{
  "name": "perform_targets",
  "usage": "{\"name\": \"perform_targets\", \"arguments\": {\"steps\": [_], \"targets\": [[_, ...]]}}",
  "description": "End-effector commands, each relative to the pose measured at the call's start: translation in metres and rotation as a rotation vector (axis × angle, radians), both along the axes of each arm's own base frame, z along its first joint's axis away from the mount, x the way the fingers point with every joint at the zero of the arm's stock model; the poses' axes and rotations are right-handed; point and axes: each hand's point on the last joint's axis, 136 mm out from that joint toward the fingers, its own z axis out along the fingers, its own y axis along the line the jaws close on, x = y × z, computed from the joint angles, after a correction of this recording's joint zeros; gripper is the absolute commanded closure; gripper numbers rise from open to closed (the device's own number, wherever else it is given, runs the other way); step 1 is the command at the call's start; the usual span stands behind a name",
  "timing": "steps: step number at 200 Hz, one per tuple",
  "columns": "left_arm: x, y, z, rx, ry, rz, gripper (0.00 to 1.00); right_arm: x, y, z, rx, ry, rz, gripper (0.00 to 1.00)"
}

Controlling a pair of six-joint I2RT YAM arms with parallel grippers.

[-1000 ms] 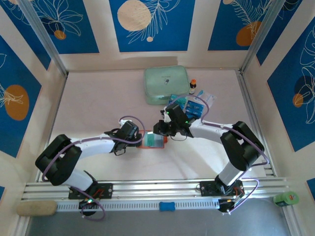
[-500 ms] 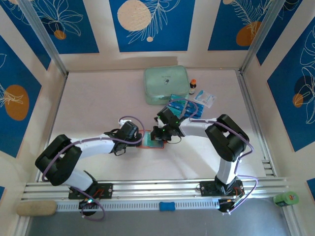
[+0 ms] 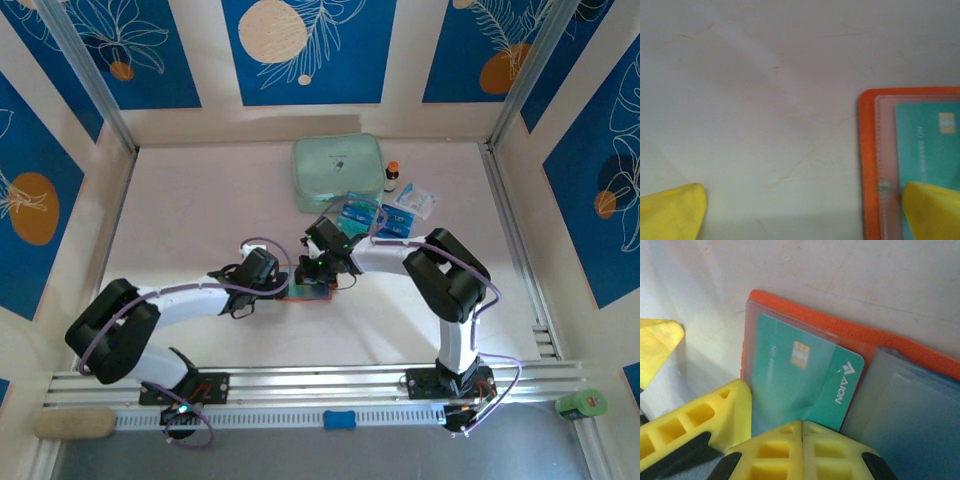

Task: Put the credit cards into the card holder

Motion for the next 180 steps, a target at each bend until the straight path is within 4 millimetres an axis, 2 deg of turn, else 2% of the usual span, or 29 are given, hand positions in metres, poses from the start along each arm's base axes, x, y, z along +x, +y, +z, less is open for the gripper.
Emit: {"name": "perform_targets", "arguments": {"steps": [1, 19, 43, 123, 180], "targets": [[-0.005, 0.006, 0.002, -0.007, 0.014, 0.013, 0.0, 0.002, -0.009, 0.024, 0.012, -0.027, -0.014, 1.0], [-0.005, 0.01, 0.0, 0.004, 0.02, 0.029, 0.0, 0.005, -0.015, 0.032, 0.012, -0.046, -0.023, 1.0], [-0.008, 0.018, -0.004, 0.024, 0.032, 0.053, 0.0, 0.007, -0.019, 0.032, 0.0, -0.05, -0.022, 1.0], [-0.01, 0.022, -0.009, 0.027, 0.041, 0.065, 0.0, 0.01, -0.002, 0.015, -0.014, -0.025, 0.011, 1.0], [-0.009, 0.02, -0.003, 0.018, 0.032, 0.06, 0.0, 0.007, -0.001, 0.001, -0.059, -0.005, 0.013, 1.0]]}}
